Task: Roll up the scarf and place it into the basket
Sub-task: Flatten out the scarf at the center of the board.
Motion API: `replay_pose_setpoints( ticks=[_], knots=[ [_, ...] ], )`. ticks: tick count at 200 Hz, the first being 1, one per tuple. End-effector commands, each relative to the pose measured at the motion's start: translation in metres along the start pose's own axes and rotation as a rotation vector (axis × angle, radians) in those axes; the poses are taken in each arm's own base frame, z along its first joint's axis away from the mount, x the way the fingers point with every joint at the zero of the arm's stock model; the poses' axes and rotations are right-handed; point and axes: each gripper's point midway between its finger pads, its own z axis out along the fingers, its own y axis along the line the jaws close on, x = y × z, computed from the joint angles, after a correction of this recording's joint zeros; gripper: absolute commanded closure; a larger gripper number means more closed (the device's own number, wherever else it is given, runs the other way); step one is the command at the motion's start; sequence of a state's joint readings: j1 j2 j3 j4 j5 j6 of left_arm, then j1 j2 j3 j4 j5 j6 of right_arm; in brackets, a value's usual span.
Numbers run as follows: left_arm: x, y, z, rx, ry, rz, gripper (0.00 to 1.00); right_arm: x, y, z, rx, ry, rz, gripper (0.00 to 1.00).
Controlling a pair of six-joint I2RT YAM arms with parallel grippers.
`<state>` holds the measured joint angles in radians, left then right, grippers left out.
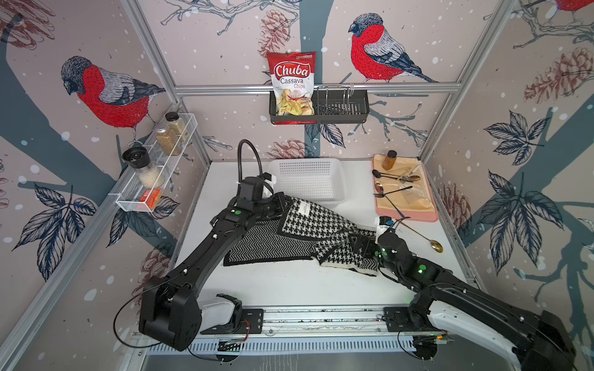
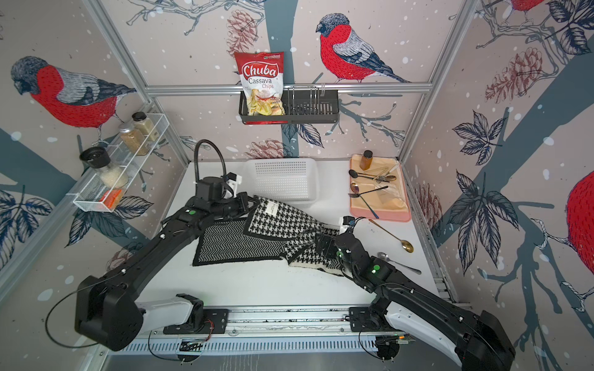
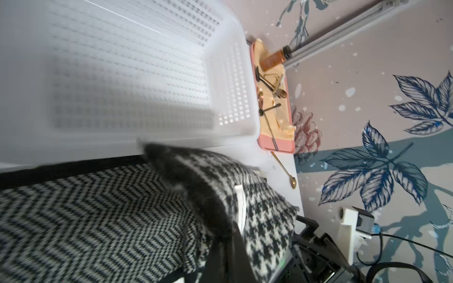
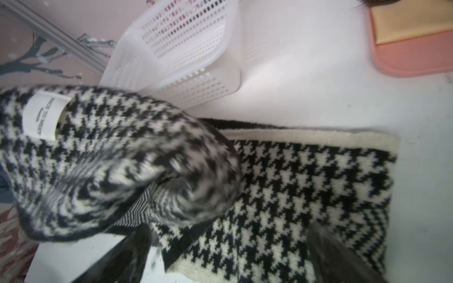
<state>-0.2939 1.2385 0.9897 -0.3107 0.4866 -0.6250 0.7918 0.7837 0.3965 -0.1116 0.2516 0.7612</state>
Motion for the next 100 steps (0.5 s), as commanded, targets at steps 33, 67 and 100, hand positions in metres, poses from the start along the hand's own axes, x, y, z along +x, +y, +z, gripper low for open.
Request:
replay_pose_setpoints(
  ticks=[33, 67, 100],
  knots=[
    [-0.009, 0.051, -0.059, -0.257, -0.020, 0.028, 1.00, -0.002, -0.013, 0.015, 0.096, 0.038, -0.028, 0.00],
    [-0.042, 0.045, -0.107, -0.330, -0.165, 0.078, 1.00, 0.007, 0.006, 0.028, 0.051, 0.115, -0.085, 0.01],
    [-0.069, 0.023, -0.146, -0.368, -0.321, 0.180, 1.00, 0.026, 0.046, 0.039, -0.051, 0.192, -0.148, 0.04]
  ],
)
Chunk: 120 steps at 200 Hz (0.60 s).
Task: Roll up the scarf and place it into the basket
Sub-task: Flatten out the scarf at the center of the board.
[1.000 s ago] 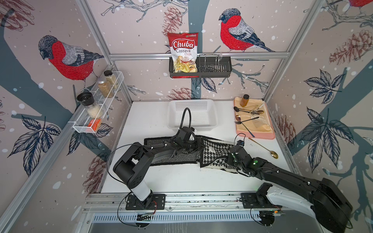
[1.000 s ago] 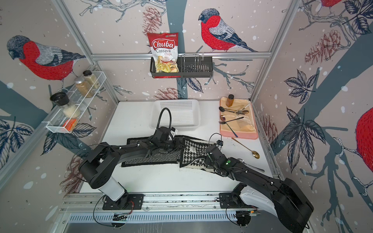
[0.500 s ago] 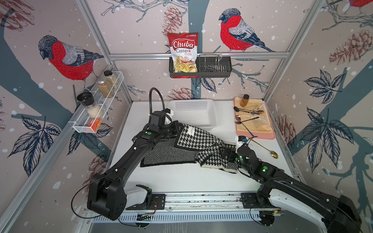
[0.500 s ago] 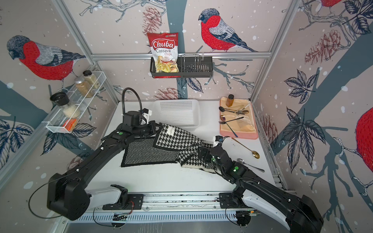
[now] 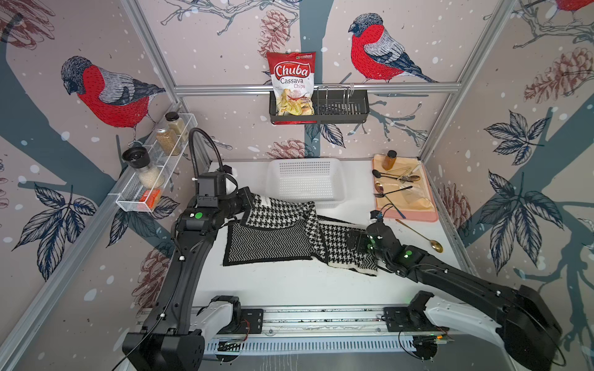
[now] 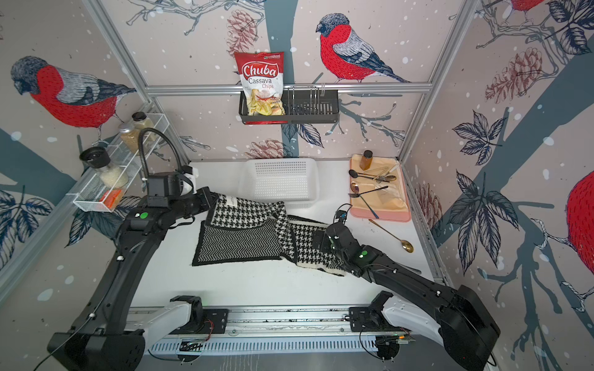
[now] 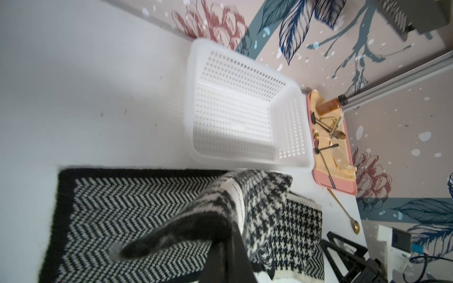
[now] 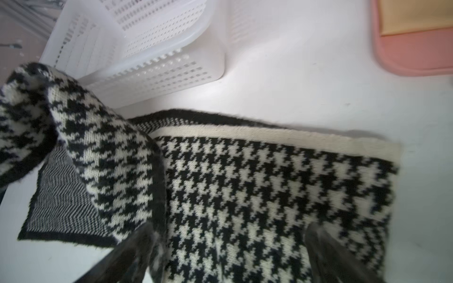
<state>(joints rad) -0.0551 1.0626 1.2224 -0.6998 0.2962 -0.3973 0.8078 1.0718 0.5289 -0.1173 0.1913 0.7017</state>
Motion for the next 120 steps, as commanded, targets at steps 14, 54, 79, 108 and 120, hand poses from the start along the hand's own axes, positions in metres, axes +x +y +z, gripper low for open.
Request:
replay_pose_setpoints(
  ticks=[14, 54, 79, 108, 120],
  knots=[
    [-0.019, 0.004, -0.024, -0.057, -0.130, 0.103, 1.00, 0.015, 0.037, 0.013, -0.115, 0.080, -0.032, 0.07],
    [-0.015, -0.017, -0.037, 0.075, -0.233, 0.240, 1.00, 0.064, -0.002, 0.039, 0.032, 0.231, 0.051, 0.05],
    [-0.014, -0.045, -0.051, 0.232, -0.334, 0.370, 1.00, 0.080, -0.030, 0.048, 0.129, 0.274, 0.092, 0.04],
    [-0.004, -0.066, -0.055, 0.354, -0.360, 0.493, 1.00, 0.082, -0.074, 0.050, 0.282, 0.280, 0.165, 0.03],
    [-0.003, -0.066, -0.052, 0.356, -0.340, 0.506, 1.00, 0.077, -0.089, 0.049, 0.339, 0.271, 0.188, 0.02]
  ],
)
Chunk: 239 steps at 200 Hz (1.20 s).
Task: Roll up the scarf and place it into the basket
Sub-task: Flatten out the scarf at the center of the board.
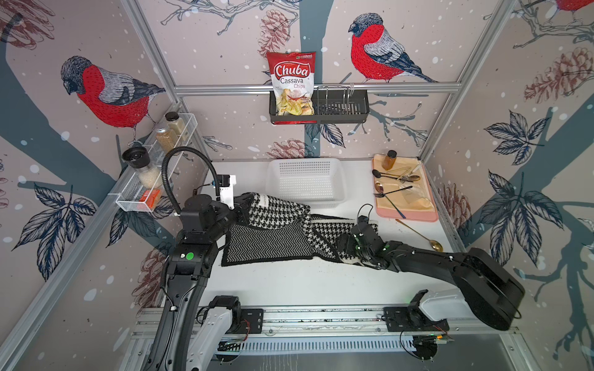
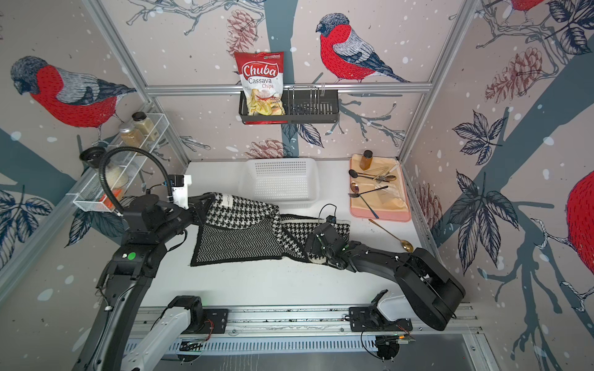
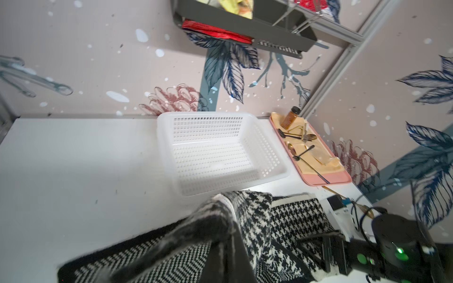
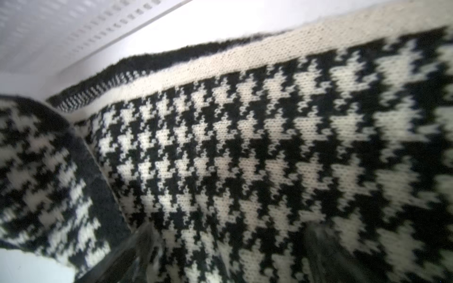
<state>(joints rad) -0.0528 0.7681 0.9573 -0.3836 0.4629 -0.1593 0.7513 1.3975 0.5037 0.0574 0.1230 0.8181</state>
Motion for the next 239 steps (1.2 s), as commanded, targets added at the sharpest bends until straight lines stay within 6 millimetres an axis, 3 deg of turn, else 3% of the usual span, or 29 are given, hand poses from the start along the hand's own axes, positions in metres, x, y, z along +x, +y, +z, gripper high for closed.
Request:
replay_pose_setpoints(
  ticks=[1, 43, 59, 82, 103, 123, 144, 192, 231, 239],
  knots=[
    [-0.022, -0.021, 0.002, 0.114, -0.077, 0.138, 1.00, 0.026, -0.064, 0.000, 0.241, 0.107, 0.073, 0.02],
    [-0.013, -0.009, 0.004, 0.052, -0.028, 0.133, 1.00, 0.006, -0.098, -0.018, 0.363, 0.028, 0.127, 0.02],
    [-0.006, 0.016, 0.007, -0.078, 0.003, 0.090, 1.00, 0.003, -0.107, -0.025, 0.394, 0.010, 0.132, 0.02],
    [0.018, 0.040, 0.017, -0.170, 0.104, 0.035, 1.00, 0.000, -0.117, -0.031, 0.433, -0.004, 0.131, 0.01],
    [0.041, 0.053, 0.025, -0.209, 0.167, 0.010, 1.00, -0.006, -0.118, -0.033, 0.428, -0.020, 0.129, 0.01],
    [0.043, 0.049, 0.029, -0.176, 0.140, -0.001, 1.00, -0.016, -0.108, -0.035, 0.390, -0.035, 0.115, 0.01],
    [0.042, 0.044, 0.033, -0.135, 0.138, -0.007, 1.00, -0.044, -0.068, -0.049, 0.259, -0.139, 0.048, 0.00],
    [0.036, 0.024, 0.033, -0.026, 0.118, 0.011, 1.00, -0.098, 0.085, -0.100, -0.431, -0.348, -0.269, 0.00],
    [0.034, -0.014, 0.021, 0.168, 0.088, 0.041, 1.00, -0.110, 0.168, -0.125, -0.746, -0.376, -0.563, 0.00],
    [0.034, -0.025, 0.017, 0.222, 0.083, 0.051, 1.00, -0.107, 0.180, -0.117, -0.805, -0.333, -0.594, 0.00]
  ],
)
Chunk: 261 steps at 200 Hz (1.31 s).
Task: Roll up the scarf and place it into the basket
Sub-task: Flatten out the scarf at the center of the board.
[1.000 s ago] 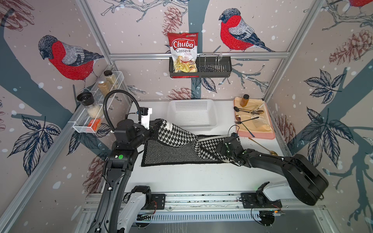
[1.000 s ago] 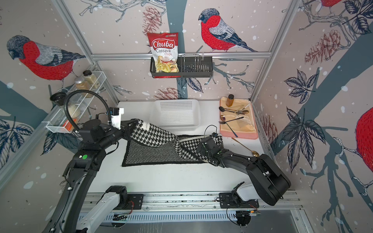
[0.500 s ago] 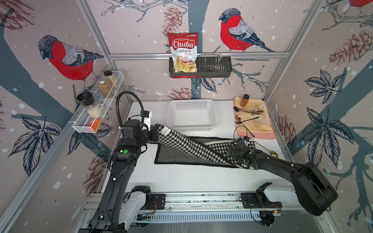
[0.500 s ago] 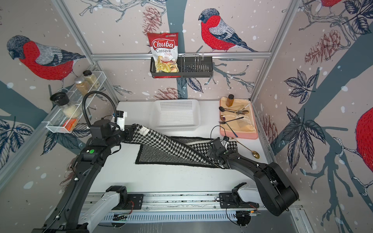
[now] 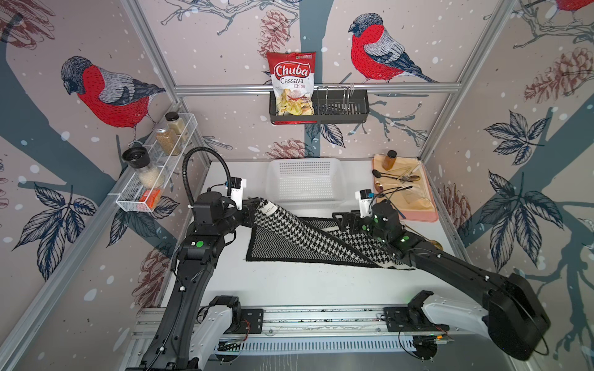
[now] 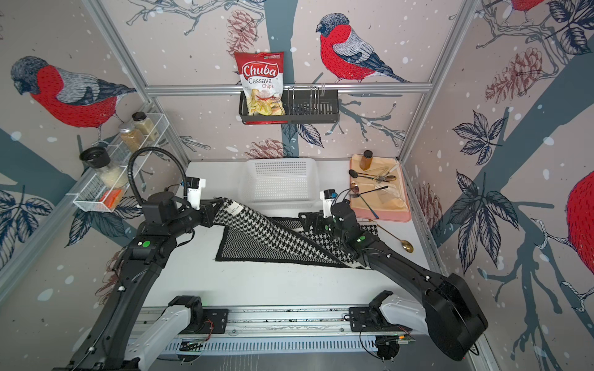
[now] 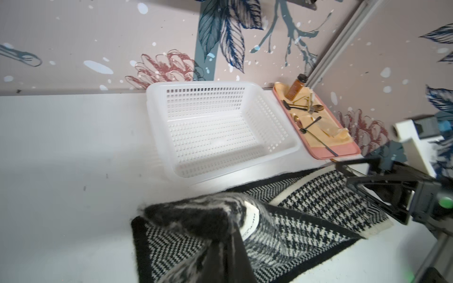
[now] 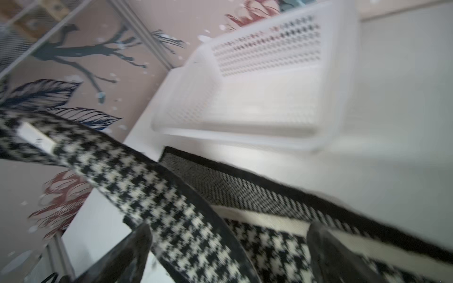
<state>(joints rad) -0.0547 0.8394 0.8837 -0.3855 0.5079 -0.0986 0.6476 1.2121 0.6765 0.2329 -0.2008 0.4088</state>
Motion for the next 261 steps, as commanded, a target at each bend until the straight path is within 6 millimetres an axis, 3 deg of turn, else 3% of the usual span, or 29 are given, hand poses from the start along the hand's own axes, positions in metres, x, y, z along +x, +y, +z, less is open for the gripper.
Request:
replay_pose_setpoints(
  ticks=[1, 33, 56, 122, 169, 183, 190, 202, 214, 223, 243, 261],
  knots=[
    [-0.010, -0.039, -0.010, 0.196, -0.052, 0.076, 1.00, -0.024, 0.061, 0.012, -0.338, -0.031, -0.199, 0.00],
    [0.005, -0.098, -0.031, 0.418, -0.040, 0.231, 1.00, -0.041, 0.080, 0.036, -0.526, 0.018, -0.203, 0.00],
    [0.015, -0.121, -0.047, 0.503, -0.060, 0.309, 1.00, -0.036, 0.103, 0.037, -0.705, 0.076, -0.229, 0.00],
    [0.025, -0.136, -0.050, 0.590, -0.031, 0.326, 1.00, -0.005, 0.140, 0.009, -1.021, 0.169, -0.334, 0.00],
    [0.026, -0.142, -0.053, 0.631, -0.014, 0.315, 1.00, 0.004, 0.145, 0.026, -1.067, 0.244, -0.378, 0.00],
    [0.027, -0.140, -0.052, 0.615, -0.015, 0.316, 1.00, 0.009, 0.150, 0.024, -1.096, 0.271, -0.401, 0.05],
    [0.027, -0.140, -0.051, 0.614, -0.015, 0.316, 1.00, 0.013, 0.153, 0.022, -1.100, 0.281, -0.411, 0.10],
    [0.026, -0.138, -0.049, 0.601, -0.016, 0.315, 1.00, 0.018, 0.156, 0.021, -1.096, 0.300, -0.422, 0.34],
    [0.025, -0.133, -0.044, 0.573, -0.013, 0.314, 1.00, 0.023, 0.159, 0.017, -1.102, 0.314, -0.423, 0.80],
    [0.024, -0.131, -0.041, 0.563, -0.013, 0.314, 1.00, 0.027, 0.163, 0.013, -1.107, 0.321, -0.424, 1.00],
    [0.019, -0.121, -0.034, 0.488, -0.021, 0.306, 1.00, 0.032, 0.173, 0.006, -1.079, 0.307, -0.461, 1.00],
    [0.006, -0.092, -0.023, 0.294, -0.040, 0.260, 1.00, 0.019, 0.180, 0.010, -0.982, 0.253, -0.463, 1.00]
  ],
)
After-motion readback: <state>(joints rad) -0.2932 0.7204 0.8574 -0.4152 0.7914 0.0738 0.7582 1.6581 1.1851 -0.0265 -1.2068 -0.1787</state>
